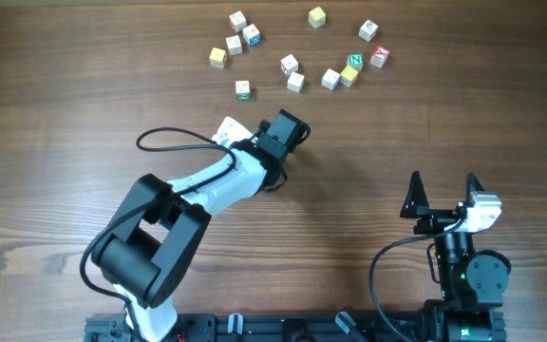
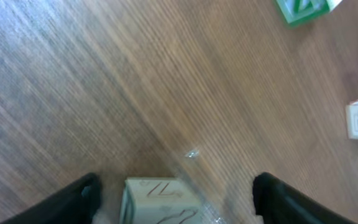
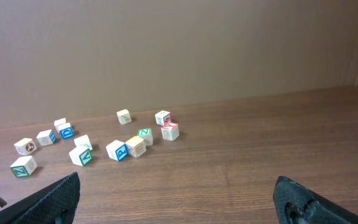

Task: Form a circle
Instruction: 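Retract the left gripper back toward the left side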

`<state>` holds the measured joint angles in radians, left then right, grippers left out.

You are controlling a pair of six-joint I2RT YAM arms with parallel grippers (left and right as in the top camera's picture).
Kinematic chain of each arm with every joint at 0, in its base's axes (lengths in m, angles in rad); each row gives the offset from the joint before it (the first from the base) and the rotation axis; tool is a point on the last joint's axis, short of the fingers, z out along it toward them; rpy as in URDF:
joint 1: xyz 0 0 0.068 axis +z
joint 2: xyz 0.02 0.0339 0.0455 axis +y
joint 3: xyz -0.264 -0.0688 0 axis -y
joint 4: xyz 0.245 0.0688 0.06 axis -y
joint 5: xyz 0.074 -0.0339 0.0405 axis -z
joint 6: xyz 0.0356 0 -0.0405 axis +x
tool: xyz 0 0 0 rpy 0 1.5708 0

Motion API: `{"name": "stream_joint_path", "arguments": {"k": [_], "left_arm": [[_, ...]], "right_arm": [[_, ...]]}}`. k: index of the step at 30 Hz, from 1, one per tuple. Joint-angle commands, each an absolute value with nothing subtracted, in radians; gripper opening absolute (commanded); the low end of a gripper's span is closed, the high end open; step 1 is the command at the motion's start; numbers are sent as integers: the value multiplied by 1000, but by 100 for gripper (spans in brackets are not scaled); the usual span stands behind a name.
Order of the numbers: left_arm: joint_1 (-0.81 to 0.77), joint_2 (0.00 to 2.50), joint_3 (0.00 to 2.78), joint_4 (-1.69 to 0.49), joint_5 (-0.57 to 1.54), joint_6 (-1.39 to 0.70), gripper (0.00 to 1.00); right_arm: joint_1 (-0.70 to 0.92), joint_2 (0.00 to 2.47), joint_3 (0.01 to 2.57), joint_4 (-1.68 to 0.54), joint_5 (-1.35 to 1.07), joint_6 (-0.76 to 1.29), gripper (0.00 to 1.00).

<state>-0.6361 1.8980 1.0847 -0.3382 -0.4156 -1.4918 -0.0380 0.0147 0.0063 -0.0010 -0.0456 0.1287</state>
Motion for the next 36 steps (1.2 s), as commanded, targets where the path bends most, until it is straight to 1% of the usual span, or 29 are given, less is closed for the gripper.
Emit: {"name": "stream_joint_path", "arguments": {"k": [1,2,5,9,15,20,24,27,32,34,36], "left_arm": [[-630,1877,1105,-355,-445,-1450,96],[-627,1852,1122,-357,-448,-1362,100],[-609,1787,1160,-417,-462,-1245,100],[-533,1634,1206,-535,-473,-1064,100],[-445,1369,1206,-590,-473,-865,100],[-386,1145,1206,-676,-493,-788,100],[-348,1019,1206,-754,-508,-789,100],[-335,984,1206,-781,-511,-789,100],[-335,998,1206,-843,-510,-789,100],[-335,1010,1206,-876,-510,-789,100],[-335,1023,1206,-900,-506,-789,100]], "right_arm": [[-33,7,5,1,-61,114,100],[-33,7,5,1,-61,114,100],[-33,7,5,1,-61,114,100],[-33,7,5,1,-61,114,100],[-33,7,5,1,-61,115,100],[-33,7,5,1,-61,114,100],[-33,7,5,1,-61,114,100],[-33,7,5,1,-61,114,100],[-33,7,5,13,-62,121,100],[-33,7,5,49,-101,233,100],[-33,7,5,51,-134,451,100]]}}
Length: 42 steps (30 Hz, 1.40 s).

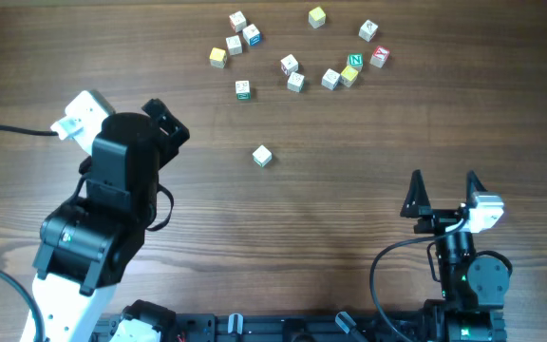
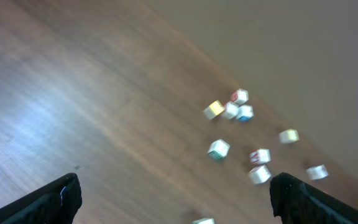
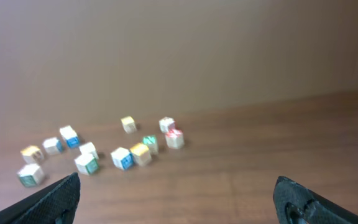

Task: Form a circle
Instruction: 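Retract the left gripper back toward the left side, then reach the right gripper forward to the blocks near the green N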

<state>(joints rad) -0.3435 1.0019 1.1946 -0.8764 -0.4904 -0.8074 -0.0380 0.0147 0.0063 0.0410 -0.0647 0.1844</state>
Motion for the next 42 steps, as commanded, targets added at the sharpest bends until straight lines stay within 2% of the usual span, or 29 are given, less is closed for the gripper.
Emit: {"name": "stream_joint_path", "arguments": {"k": [1,3,7,8,10,17,21,26,32,35,42], "left_arm": [[-335,1028,1206,-902,-507,-789,100],[-335,1044,1206,-904,-507,-789,100],[-335,1072,1206,-904,-507,-789,100],[-335,1077,1206,-904,-507,-789,100],[-335,1089,1206,-904,-507,-789,100],[-335,1103,1206,-904,-507,-789,100],[-335,1103,1206,-903,-507,-789,100],[-335,1103,1206,-904,-508,-789,100],[-335,1103,1206,-928,-507,-789,100],[-335,1103,1206,-931,-507,-789,100],[-335,1103,1206,-933,-507,-789,100]], "right_arm": [[-33,7,5,42,-133,573,100],[-33,7,5,10,-120,828,100],[-33,7,5,8,-112,1156,100],[-33,7,5,24,-136,1133,100],[-33,7,6,54,-245,942,100],[-33,161,156,-10,-270,793,100],[-33,426,371,-97,-268,661,99],[-31,847,737,-322,-268,521,99],[22,1272,1184,-631,-264,422,100],[64,1390,1336,-729,-261,394,100],[93,1499,1341,-661,-264,485,100]]}}
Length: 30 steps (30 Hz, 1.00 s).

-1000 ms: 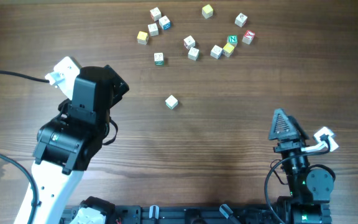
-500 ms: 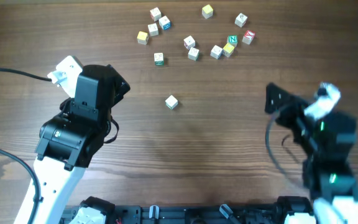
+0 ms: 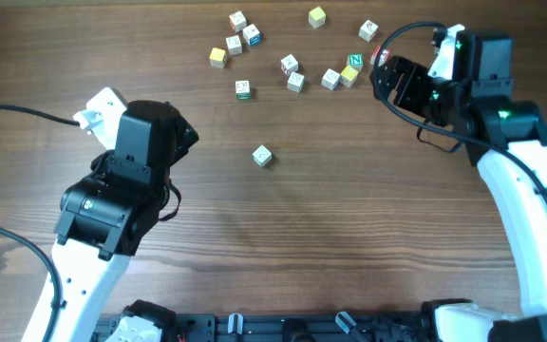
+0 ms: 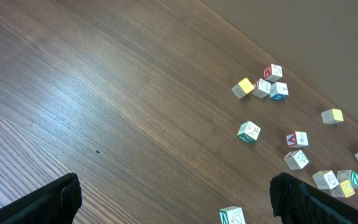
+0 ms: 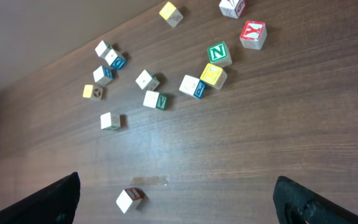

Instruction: Form a circle

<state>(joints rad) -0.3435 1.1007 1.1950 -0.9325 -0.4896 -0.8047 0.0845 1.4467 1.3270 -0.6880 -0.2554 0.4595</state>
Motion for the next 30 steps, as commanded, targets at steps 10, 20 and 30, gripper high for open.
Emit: {"name": "stream_joint_path", "arguments": {"k": [10,20,30], "left_arm": [[-335,1103,1206,-933,-507,-789,100],[-335,1103,1206,-933,-507,-789,100],[-335,1103,1206,-933,-507,-789,100]], "right_arm": [[183,1811,1511,-630,-96,561,100],[227,2214,1814,-638,87,660,91],[228,2326,1813,-516,135,744,74]]}}
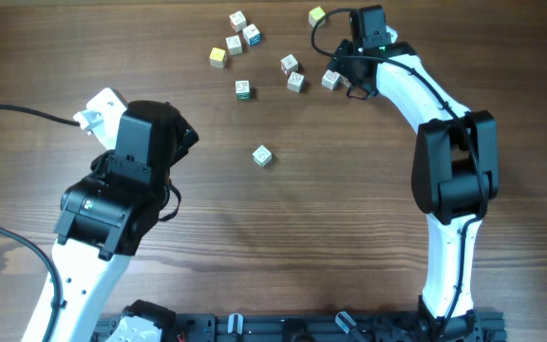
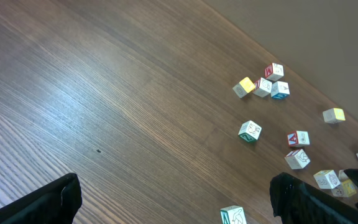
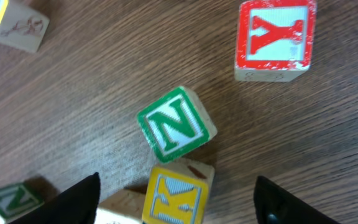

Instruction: Form a circle

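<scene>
Several lettered wooden blocks [image 1: 289, 64] lie scattered at the far side of the table. One block [image 1: 262, 156] sits alone nearer the middle, also in the left wrist view [image 2: 232, 216]. My right gripper [image 1: 349, 78] is down low in the cluster and open, its fingers [image 3: 73, 202] wide on either side of a yellow K block [image 3: 176, 196]. A green N block [image 3: 176, 129] touches the K's far side and a red Y block [image 3: 272, 40] lies beyond. My left gripper [image 2: 176, 205] hangs open and empty, high over the table's left.
More blocks lie left of the right gripper: a group [image 1: 235, 36] at the far left of the cluster, a green one [image 1: 242, 89], and a yellow one [image 1: 316, 15] at the back. The left arm's cable [image 1: 17, 112] trails off the left edge.
My right gripper was high over the right end of the cluster; now it is low, open around the yellow K block. The left arm and the lone block have not moved.
My left gripper was low at mid-table, open around a block, with the right arm parked at the front right. Then the left arm stood raised at the left and that block lay alone. The right arm then hung over the cluster and is now low at the K.
</scene>
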`<state>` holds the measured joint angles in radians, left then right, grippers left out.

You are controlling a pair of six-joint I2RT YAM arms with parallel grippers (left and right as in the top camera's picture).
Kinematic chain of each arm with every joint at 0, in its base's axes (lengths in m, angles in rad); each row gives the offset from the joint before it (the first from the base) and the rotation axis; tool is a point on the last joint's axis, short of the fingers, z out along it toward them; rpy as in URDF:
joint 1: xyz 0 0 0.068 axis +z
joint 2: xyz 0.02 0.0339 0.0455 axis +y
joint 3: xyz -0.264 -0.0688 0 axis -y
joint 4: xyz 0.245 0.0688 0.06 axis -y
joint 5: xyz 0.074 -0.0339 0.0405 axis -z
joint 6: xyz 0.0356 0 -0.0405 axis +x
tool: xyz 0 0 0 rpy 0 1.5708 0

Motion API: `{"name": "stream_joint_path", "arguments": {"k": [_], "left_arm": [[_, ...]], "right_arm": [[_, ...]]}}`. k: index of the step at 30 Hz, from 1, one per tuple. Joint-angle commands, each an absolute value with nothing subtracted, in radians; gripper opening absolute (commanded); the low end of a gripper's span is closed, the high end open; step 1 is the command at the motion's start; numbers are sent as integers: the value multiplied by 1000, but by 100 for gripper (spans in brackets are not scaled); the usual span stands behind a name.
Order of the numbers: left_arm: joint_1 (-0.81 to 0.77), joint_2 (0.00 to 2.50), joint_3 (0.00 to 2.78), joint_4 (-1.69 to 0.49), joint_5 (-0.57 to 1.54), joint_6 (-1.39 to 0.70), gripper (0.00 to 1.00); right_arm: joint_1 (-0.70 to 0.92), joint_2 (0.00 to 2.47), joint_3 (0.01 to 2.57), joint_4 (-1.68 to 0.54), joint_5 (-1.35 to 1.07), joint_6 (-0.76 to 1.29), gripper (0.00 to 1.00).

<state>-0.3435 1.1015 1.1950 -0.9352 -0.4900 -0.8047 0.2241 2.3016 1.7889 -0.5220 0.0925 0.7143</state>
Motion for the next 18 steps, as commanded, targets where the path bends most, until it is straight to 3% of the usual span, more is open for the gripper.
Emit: {"name": "stream_joint_path", "arguments": {"k": [1,11,18], "left_arm": [[-335,1103,1206,-933,-507,-789,100],[-335,1103,1206,-933,-507,-789,100],[-335,1103,1206,-933,-507,-789,100]], "right_arm": [[228,2327,1813,-517,135,744,72],[228,2366,1808,-510,131,762,62],[228,2362,1806,-518,92,759,37]]}}
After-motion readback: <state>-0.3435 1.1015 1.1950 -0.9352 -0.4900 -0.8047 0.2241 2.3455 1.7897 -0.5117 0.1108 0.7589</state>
